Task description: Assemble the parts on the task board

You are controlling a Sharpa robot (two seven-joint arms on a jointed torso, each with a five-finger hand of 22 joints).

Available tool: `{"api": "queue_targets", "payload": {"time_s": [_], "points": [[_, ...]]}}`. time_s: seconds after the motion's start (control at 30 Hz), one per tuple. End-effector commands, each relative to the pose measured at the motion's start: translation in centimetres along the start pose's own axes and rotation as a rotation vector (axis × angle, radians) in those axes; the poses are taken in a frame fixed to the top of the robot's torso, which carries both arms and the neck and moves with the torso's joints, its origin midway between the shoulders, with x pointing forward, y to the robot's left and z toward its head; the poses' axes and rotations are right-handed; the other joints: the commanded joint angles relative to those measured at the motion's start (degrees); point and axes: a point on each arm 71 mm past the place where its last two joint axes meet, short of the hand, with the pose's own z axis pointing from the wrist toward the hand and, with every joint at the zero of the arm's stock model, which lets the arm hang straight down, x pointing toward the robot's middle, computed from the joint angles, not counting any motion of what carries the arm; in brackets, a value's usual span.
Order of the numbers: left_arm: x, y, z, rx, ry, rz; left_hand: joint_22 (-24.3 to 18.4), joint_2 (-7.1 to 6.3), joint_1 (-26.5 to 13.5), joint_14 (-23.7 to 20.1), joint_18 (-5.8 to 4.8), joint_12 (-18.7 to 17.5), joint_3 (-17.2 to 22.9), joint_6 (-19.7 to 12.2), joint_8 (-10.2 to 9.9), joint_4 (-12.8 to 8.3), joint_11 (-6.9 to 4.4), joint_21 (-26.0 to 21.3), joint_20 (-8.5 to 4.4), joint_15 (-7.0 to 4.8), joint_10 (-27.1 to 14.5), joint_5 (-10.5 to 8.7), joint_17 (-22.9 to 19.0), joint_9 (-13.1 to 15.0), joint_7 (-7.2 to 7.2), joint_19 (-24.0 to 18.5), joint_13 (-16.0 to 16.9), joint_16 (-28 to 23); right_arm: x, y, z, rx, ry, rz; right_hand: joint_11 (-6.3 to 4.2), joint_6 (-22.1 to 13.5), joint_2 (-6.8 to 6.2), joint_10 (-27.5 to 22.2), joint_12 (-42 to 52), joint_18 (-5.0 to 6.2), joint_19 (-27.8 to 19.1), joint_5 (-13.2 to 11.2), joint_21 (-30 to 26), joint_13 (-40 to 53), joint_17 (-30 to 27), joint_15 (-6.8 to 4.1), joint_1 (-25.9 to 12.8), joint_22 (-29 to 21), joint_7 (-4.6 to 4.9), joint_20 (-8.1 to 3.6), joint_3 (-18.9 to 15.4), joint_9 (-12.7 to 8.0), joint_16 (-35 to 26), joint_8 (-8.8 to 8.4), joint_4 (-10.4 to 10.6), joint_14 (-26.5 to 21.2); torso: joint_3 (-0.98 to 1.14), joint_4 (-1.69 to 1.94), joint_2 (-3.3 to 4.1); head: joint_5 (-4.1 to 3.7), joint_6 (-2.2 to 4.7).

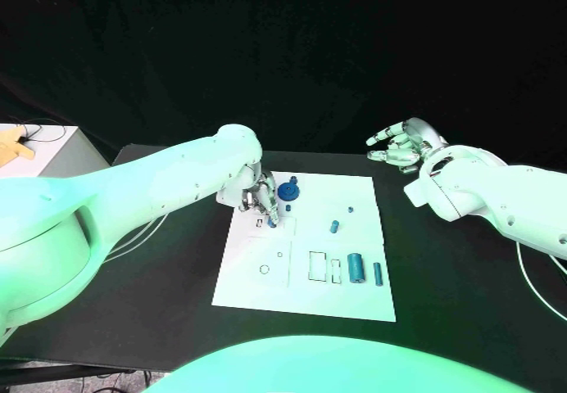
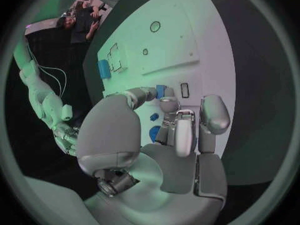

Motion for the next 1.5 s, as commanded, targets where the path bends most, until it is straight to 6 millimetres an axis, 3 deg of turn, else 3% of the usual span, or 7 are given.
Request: {"api": "queue_targets", "payload": {"time_s": [0.03, 1.0, 1.5], "points": [[-0.01, 0.12, 0.0, -0.007, 0.001, 0.007, 0.02, 2.12, 1.45, 5.09, -0.53, 0.21, 10.69, 0.81, 0.24, -10.5, -0.03, 0.28, 0.13, 0.03, 0.29, 0.1, 11.79, 1.53, -0.61, 0.32, 0.04, 0.09, 0.15, 0.1, -0.01, -0.01, 0.013, -0.005, -0.15, -0.39, -0.3, -0.34, -0.17, 0.57, 2.24, 0.22, -0.26, 4.59, 9.75, -0.15, 0.12, 9.22, -0.12, -0.17, 0.04, -0.05, -0.22, 0.21, 0.43, 4.57, 0.01, 0.03, -0.01, -0.06, 0.0], [0.17, -0.29, 0.2, 0.002, -0.016, -0.003, 0.15, 2.17, 1.28, 5.1, -0.55, 0.25, 10.82, 0.85, 0.24, -10.6, -0.04, 0.37, 0.12, 0.02, 0.32, 0.17, 11.86, 1.65, -0.63, 0.37, 0.12, 0.12, 0.21, 0.14, 0.0, -0.011, 0.015, -0.005, -0.15, -0.39, -0.3, -0.34, -0.17, 0.57, 2.24, 0.22, -0.26, 4.59, 9.75, -0.15, 0.12, 9.22, -0.12, -0.17, 0.04, -0.05, -0.22, 0.21, 0.43, 4.57, 0.09, 0.0, -0.02, -0.07, 0.0], [0.47, -0.31, 0.38, -0.004, 0.023, 0.016, 0.17, 2.17, 1.16, 5.19, -0.55, 0.35, 10.91, 0.88, 0.23, -10.71, -0.05, 0.4, 0.12, 0.01, 0.42, 0.19, 12.15, 1.74, -0.64, 0.37, 0.31, 0.26, 0.26, 0.16, 0.01, -0.012, 0.017, -0.005, -0.15, -0.39, -0.3, -0.34, -0.17, 0.57, 2.24, 0.22, -0.26, 4.59, 9.75, -0.15, 0.12, 9.22, -0.12, -0.17, 0.04, -0.05, -0.22, 0.21, 0.43, 4.57, 0.02, -0.03, 0.05, -0.07, 0.0]]}}
